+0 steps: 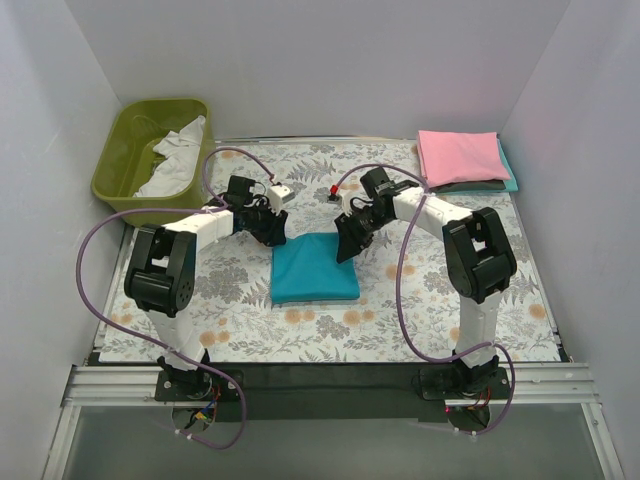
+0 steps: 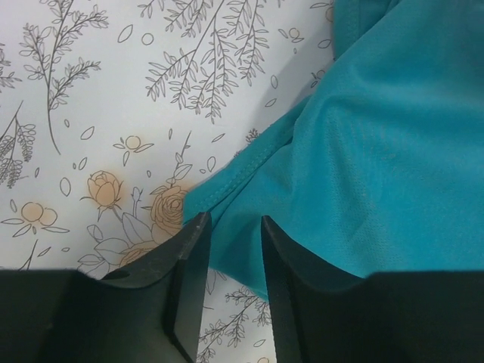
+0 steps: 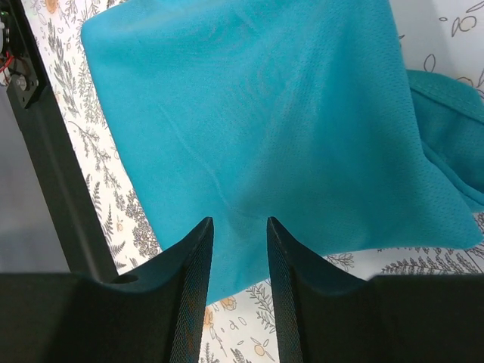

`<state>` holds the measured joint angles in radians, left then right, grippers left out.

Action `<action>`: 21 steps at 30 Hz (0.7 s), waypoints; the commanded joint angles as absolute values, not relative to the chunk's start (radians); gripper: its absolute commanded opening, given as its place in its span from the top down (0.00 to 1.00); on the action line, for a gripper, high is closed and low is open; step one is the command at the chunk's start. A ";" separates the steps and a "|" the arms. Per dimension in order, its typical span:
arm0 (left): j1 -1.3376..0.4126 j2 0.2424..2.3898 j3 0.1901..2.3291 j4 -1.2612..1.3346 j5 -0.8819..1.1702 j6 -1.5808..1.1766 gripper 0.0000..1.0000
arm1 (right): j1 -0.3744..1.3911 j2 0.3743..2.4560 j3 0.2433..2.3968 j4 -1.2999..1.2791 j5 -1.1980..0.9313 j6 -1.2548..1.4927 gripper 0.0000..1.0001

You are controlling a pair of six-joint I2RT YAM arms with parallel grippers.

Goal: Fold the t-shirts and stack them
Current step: Fold the tshirt

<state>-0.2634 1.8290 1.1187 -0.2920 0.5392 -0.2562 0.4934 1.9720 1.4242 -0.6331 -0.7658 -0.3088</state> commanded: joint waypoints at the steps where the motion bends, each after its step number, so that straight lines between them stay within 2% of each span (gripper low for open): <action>1: -0.259 1.824 1.108 -0.299 0.607 -0.225 0.69 | 0.486 1.970 1.428 -0.635 -0.776 -0.324 0.65; 6: -0.259 1.836 1.114 -0.307 0.640 -0.209 0.81 | 0.486 1.974 1.420 -0.637 -0.770 -0.327 0.65; 8: -0.259 1.847 1.130 -0.317 0.637 -0.198 0.81 | 0.486 1.973 1.417 -0.638 -0.767 -0.330 0.65; 12: -0.258 1.865 1.143 -0.328 0.634 -0.178 0.72 | 0.485 1.970 1.410 -0.640 -0.764 -0.336 0.65; 17: -0.258 1.887 1.149 -0.330 0.632 -0.150 0.69 | 0.485 1.976 1.413 -0.644 -0.765 -0.339 0.65; 20: -0.258 1.891 1.155 -0.331 0.635 -0.149 0.78 | 0.486 1.976 1.413 -0.649 -0.765 -0.345 0.66; 21: -0.258 1.887 1.158 -0.333 0.641 -0.150 0.90 | 0.485 1.976 1.413 -0.652 -0.764 -0.345 0.66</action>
